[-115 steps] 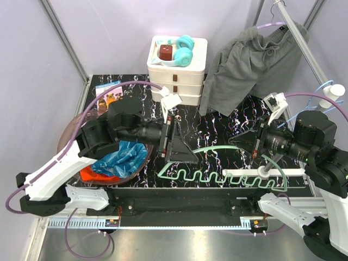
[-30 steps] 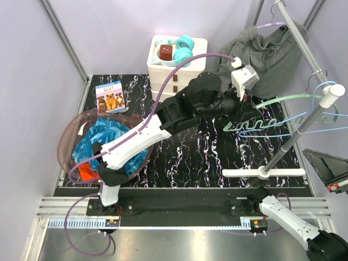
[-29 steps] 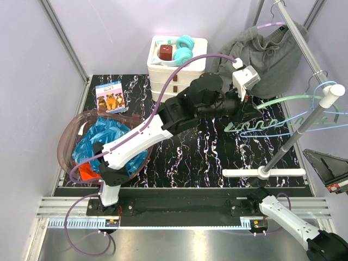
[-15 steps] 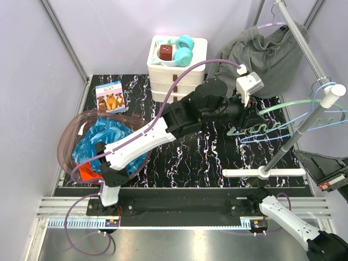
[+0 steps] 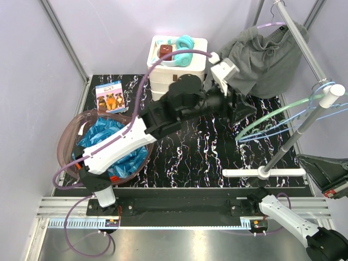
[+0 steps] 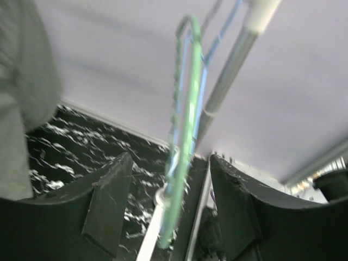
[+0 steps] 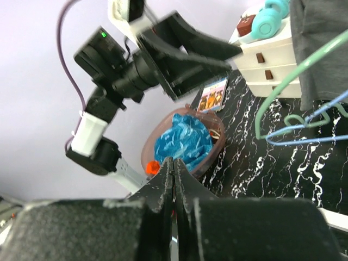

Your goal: Remove the shorts from the hanger

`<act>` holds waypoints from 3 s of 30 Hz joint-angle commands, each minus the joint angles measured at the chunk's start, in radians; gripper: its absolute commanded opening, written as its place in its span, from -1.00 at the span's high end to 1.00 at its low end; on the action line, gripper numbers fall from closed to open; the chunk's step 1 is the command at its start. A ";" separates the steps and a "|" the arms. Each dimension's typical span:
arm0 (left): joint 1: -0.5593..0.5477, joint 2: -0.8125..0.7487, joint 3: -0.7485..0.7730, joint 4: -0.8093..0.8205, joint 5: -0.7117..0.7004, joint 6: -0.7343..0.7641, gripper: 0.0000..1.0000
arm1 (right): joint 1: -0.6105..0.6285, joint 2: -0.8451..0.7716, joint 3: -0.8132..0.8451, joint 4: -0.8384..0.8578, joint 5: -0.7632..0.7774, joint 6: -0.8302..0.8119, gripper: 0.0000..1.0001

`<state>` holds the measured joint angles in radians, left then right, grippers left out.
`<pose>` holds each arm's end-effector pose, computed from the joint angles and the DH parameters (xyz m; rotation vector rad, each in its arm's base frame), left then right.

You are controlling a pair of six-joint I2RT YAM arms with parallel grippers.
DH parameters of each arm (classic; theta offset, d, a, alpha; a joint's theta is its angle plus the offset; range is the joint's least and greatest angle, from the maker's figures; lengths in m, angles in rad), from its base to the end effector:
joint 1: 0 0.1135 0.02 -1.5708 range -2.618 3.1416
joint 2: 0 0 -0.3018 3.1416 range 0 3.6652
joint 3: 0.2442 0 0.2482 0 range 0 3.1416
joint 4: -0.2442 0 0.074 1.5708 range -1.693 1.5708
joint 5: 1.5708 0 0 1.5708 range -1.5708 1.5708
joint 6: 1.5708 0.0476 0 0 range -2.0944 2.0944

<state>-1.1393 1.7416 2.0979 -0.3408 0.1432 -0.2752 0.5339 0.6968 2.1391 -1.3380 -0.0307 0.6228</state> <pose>0.1599 -0.3636 0.5530 0.8179 1.4803 -1.2051 -0.1033 -0.0594 0.5664 0.0423 1.5406 0.9550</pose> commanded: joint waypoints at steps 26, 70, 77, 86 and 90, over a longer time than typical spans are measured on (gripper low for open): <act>0.490 0.277 0.224 0.338 0.131 0.269 -0.70 | -0.002 0.064 -0.153 0.275 -0.169 -0.204 0.31; 0.378 0.605 0.383 0.697 0.263 0.045 1.00 | -0.002 0.172 0.116 0.095 -0.020 -0.230 0.24; 0.346 0.491 0.329 0.683 0.331 -0.002 1.00 | -0.002 0.178 0.096 0.106 -0.034 -0.235 0.24; 0.374 0.412 0.424 0.664 0.378 -0.166 1.00 | 0.000 0.158 0.044 0.138 -0.054 -0.244 0.21; 0.381 0.391 0.422 0.694 0.377 -0.281 1.00 | -0.002 0.155 0.039 0.142 -0.061 -0.256 0.20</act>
<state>-0.7643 2.2532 2.4401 0.1707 0.5034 -0.4324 0.5339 0.8581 2.1803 -1.2453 -0.0723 0.3817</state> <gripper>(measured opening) 0.175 0.395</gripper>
